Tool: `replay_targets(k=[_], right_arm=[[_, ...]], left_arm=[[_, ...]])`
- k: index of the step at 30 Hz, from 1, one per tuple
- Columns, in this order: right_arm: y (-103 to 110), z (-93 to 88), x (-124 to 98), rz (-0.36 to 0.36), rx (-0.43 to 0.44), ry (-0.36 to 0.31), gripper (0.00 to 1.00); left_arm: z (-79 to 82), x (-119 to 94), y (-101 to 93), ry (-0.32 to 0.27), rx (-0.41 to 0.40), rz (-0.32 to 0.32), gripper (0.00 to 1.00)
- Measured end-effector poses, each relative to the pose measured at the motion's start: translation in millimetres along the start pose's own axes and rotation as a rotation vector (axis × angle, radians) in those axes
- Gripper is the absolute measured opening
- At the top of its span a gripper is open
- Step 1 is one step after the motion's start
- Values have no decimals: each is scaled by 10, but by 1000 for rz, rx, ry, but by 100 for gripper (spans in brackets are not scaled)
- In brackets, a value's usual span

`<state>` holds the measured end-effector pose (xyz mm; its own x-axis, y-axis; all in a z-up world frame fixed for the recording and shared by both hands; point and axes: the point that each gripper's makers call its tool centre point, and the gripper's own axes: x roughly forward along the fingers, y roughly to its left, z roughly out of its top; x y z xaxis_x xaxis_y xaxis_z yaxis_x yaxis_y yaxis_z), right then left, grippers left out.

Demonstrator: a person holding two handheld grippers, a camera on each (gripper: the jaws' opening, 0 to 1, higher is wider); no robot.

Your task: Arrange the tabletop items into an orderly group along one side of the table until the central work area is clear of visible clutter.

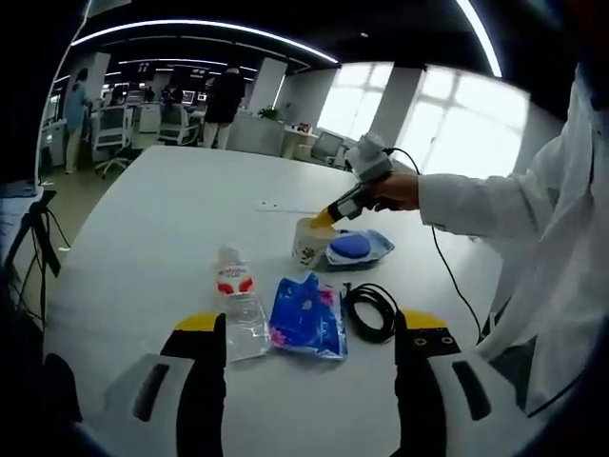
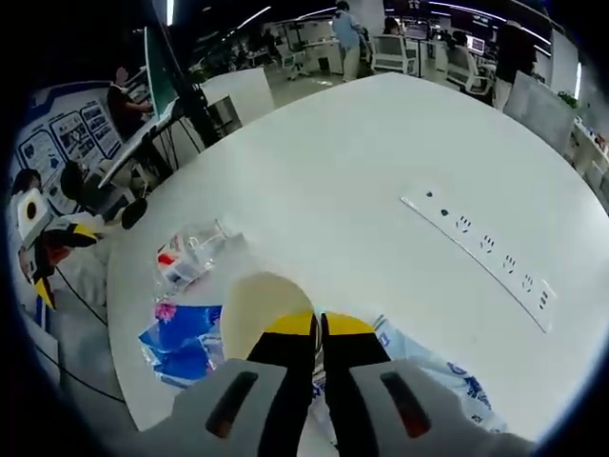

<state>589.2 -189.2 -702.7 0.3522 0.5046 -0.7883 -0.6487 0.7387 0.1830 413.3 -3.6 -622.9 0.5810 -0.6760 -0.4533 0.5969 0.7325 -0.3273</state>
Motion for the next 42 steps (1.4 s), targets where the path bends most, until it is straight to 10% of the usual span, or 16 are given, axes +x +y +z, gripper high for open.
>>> replay_targets(k=[42], right_arm=[[-54,213,-492,-64,47,-199,44]], left_arm=[[35,47,-73,2,18,18,76]])
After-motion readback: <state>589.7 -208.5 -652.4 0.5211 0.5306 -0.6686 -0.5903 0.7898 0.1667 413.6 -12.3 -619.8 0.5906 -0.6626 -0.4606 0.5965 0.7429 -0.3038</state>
